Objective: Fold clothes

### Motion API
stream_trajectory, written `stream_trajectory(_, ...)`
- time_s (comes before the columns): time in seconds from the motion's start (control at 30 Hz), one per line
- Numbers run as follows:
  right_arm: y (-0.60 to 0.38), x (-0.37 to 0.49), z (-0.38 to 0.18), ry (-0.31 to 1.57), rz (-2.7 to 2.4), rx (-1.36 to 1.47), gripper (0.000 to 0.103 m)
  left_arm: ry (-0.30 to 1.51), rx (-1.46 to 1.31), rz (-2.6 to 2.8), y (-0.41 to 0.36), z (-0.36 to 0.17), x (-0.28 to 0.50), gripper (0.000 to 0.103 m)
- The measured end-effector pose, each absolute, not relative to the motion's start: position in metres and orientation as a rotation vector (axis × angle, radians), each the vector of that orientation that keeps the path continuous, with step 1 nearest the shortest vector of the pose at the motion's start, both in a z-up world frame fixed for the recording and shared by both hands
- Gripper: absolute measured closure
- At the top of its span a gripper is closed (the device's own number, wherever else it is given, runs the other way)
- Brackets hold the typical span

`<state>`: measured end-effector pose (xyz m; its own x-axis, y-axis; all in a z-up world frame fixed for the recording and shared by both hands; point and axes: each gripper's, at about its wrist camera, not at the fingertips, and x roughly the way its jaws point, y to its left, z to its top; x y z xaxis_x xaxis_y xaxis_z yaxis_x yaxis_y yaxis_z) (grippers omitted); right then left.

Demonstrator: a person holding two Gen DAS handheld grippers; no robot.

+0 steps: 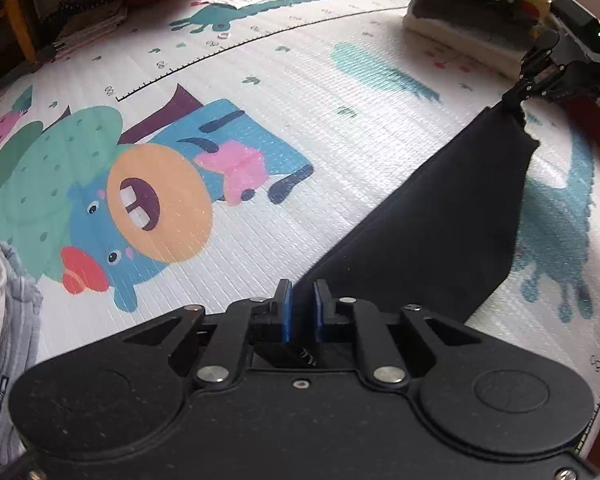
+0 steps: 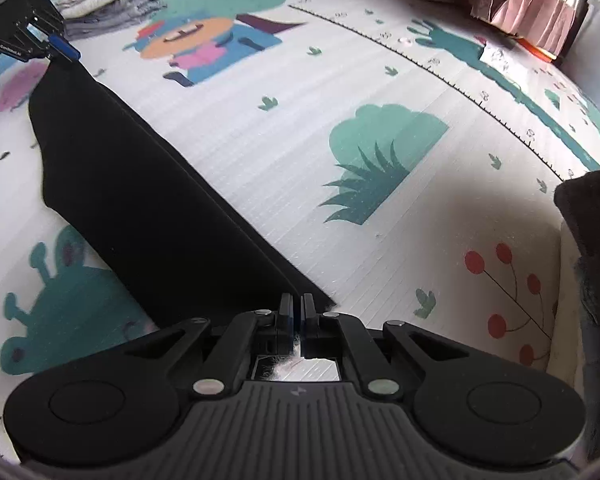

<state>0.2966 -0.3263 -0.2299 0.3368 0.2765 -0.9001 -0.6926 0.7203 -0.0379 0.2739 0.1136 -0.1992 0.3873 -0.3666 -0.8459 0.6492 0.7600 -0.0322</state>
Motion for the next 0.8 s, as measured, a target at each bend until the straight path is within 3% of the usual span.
stream_trajectory(0.4, -0.313, 0.309, -0.253, 1.083, 0.615, -0.534, 0.098, 1.057, 0.393, -0.638, 0.105, -0.231, 0.285, 0.093)
stream_trajectory(0.47, -0.308, 0.309, -0.258, 1.072, 0.570, -0.581, 0.090, 1.024, 0.369, -0.594, 0.109, -0.226, 0.282, 0.091)
stream_trajectory(0.5, -0.306, 0.309, -0.260, 1.074, 0.557, -0.597, 0.085, 1.012, 0.354, -0.571, 0.113, -0.224, 0.280, 0.083)
stream_trajectory(0.57, -0.306, 0.302, -0.256, 1.043, 0.530, -0.591, 0.074, 0.962, 0.347, -0.519, 0.121, -0.215, 0.266, 0.079)
stream_trajectory(0.8, -0.297, 0.263, -0.235, 0.939, 0.558, -0.478, 0.074, 1.033, -0.095, -0.452, 0.167, -0.220, 0.243, 0.075)
